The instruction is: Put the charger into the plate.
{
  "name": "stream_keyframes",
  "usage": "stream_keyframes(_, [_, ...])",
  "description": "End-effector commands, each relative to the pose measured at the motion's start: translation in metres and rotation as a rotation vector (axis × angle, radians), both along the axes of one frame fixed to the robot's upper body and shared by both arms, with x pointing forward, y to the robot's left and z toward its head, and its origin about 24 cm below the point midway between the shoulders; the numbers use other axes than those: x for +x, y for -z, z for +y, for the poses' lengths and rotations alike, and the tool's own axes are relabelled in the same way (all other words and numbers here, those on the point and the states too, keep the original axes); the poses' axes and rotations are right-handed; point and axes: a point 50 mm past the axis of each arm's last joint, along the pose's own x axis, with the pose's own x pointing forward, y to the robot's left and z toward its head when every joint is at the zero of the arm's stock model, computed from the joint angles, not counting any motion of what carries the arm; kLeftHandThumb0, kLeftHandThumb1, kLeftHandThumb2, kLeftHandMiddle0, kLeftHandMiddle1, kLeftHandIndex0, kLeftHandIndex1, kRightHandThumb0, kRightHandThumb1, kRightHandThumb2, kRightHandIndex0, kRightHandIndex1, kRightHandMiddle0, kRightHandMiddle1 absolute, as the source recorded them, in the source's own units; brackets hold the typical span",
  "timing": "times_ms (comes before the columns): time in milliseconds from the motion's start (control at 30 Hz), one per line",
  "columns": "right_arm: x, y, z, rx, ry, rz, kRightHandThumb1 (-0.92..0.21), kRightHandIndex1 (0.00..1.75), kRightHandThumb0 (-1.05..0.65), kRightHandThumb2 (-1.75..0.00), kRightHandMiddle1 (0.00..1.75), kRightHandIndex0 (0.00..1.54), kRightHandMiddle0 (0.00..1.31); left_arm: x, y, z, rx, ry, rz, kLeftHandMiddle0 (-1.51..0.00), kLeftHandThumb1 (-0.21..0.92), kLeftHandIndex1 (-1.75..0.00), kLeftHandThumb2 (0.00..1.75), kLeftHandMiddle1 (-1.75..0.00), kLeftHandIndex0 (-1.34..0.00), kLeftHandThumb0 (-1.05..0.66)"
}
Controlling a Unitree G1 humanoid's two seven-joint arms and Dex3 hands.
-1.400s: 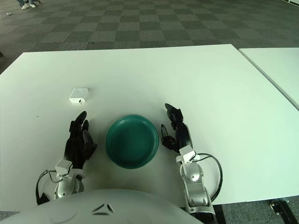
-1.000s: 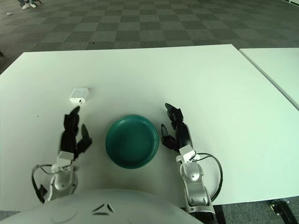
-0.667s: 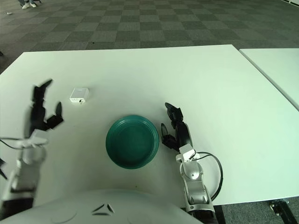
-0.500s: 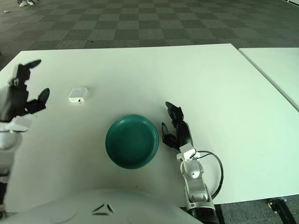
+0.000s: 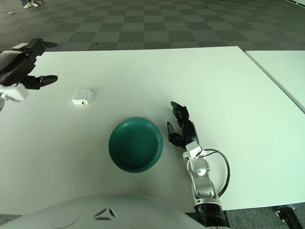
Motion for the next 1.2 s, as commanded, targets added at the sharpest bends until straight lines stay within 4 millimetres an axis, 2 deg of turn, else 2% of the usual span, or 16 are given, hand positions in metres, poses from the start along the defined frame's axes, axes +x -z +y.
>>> stream_keyframes(0, [-0.010, 0.012, 0.002, 0.005, 0.001, 0.068, -0.92, 0.01, -0.77, -0.77, 0.63, 0.29, 0.00, 0.009, 0.021, -0.001, 0.108, 0.026, 0.145, -0.28, 0.92, -1.04, 0.44, -0.01, 0.00, -1.05])
stream_keyframes(167, [-0.010, 0.012, 0.001, 0.016, 0.020, 0.070, -0.92, 0.00, -0.75, -0.75, 0.61, 0.28, 0.00, 0.015, 0.038, 0.003, 0.160, 0.032, 0.267, -0.21, 0.92, -1.06, 0.32, 0.00, 0.00, -1.05])
stream_keyframes(433, [-0.011, 0.021, -0.013, 0.010, 0.044, 0.129, -0.92, 0.00, -0.76, -0.74, 0.56, 0.25, 0.00, 0.021, 0.045, 0.002, 0.173, 0.030, 0.360, -0.12, 0.92, -1.06, 0.25, 0.00, 0.00, -1.05])
stream_keyframes(700, [-0.010, 0.025, -0.017, 0.004, 0.049, 0.138, -0.92, 0.00, -0.79, -0.71, 0.56, 0.22, 0.00, 0.033, 0.053, 0.002, 0.201, 0.009, 0.427, -0.06, 0.92, -0.97, 0.23, 0.00, 0.00, -1.05])
stream_keyframes(833, [-0.009, 0.026, -0.016, 0.000, 0.051, 0.135, -0.92, 0.00, -0.79, -0.71, 0.59, 0.21, 0.00, 0.043, 0.063, 0.004, 0.212, -0.004, 0.451, -0.06, 0.92, -0.95, 0.25, -0.01, 0.00, -1.05])
stream_keyframes(1167, [-0.010, 0.027, -0.015, 0.009, 0.057, 0.135, -0.92, 0.00, -0.78, -0.69, 0.61, 0.21, 0.00, 0.051, 0.078, 0.008, 0.150, 0.001, 0.522, -0.08, 0.92, -0.89, 0.28, -0.01, 0.00, -1.05])
